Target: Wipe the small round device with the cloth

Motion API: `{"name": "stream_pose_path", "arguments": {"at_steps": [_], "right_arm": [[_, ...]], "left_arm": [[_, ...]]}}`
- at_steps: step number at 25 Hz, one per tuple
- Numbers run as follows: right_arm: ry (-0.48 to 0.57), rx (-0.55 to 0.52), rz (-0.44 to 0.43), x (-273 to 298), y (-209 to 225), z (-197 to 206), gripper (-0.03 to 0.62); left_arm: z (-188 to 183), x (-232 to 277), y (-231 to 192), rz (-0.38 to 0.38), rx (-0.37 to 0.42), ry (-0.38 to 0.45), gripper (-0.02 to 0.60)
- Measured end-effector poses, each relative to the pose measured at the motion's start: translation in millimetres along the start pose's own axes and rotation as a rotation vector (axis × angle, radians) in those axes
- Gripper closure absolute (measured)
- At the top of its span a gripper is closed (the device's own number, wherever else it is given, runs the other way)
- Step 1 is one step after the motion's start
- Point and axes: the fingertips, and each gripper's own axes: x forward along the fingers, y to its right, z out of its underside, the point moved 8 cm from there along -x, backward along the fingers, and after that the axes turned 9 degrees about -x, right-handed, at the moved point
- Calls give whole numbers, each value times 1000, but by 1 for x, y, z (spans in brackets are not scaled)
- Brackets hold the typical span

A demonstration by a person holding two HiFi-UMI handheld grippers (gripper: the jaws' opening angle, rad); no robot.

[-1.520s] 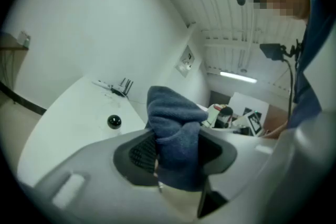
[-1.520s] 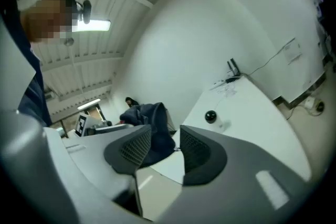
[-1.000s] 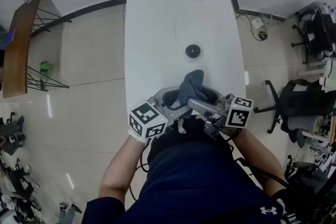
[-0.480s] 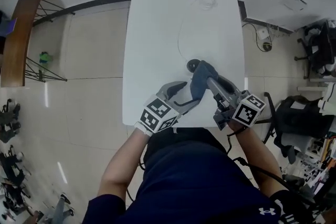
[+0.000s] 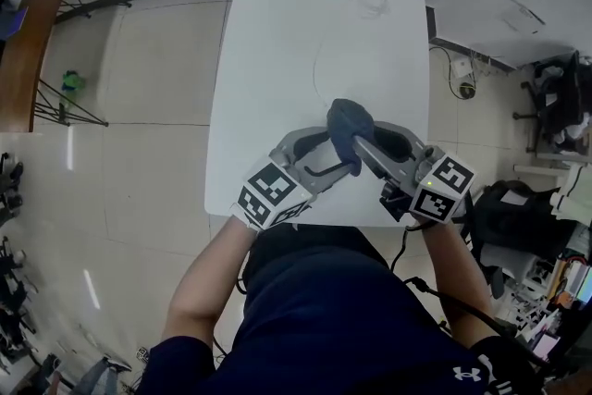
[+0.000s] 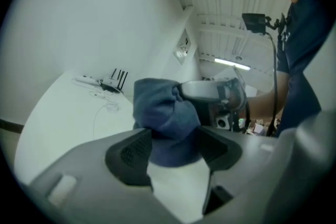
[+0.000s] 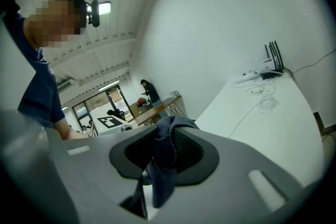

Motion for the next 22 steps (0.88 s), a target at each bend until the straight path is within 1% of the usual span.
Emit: {"name": "stream_pose_path", "arguments": {"at_steps": [1, 2, 4, 5, 7, 8, 9, 11, 12, 14, 15, 16, 18, 20, 21, 22], "right_arm": [[0, 26, -19, 3, -3, 2, 501], [6, 64, -32, 5, -4, 4, 499], [21, 154, -50, 8, -4, 9, 474], [18, 185, -55, 10, -4, 13, 430], [-7, 206, -57, 14, -5, 22, 329], [-18, 202, -50, 16, -5, 25, 320], [-22, 199, -38, 18, -5, 28, 321], [-7, 212, -9, 16, 0, 31, 410], [10, 225, 13, 12, 6, 31, 451], [34, 212, 91, 2, 23, 26, 469], [28, 165, 141, -3, 33, 22, 470], [6, 84, 190, -6, 42, 16, 471], [-68, -141, 248, -7, 50, 6, 470], [-137, -372, 244, -2, 42, -2, 470], [-154, -469, 234, 0, 34, -7, 470], [-164, -538, 228, 1, 24, -13, 470]], "left_arm": [[-3, -2, 1, -11, 39, 17, 328], [-5, -4, 1, -34, 87, 28, 378], [-4, -7, 0, -87, 165, 22, 418], [-3, -8, 0, -109, 191, 12, 431], [-1, -6, 2, -126, 228, -4, 436], [-1, -4, 3, -123, 236, -10, 436], [0, -3, 3, -119, 233, -13, 434], [4, -1, 2, -110, 199, -14, 426], [7, 0, 1, -107, 175, -19, 408], [16, 2, -4, -121, 151, -48, 361], [22, 2, -8, -147, 160, -72, 345], [29, 3, -14, -186, 177, -97, 337], [40, 5, -31, -277, 202, -143, 336], [46, 9, -46, -346, 200, -162, 337], [48, 11, -51, -368, 194, -162, 337], [48, 13, -54, -383, 190, -160, 337]]}}
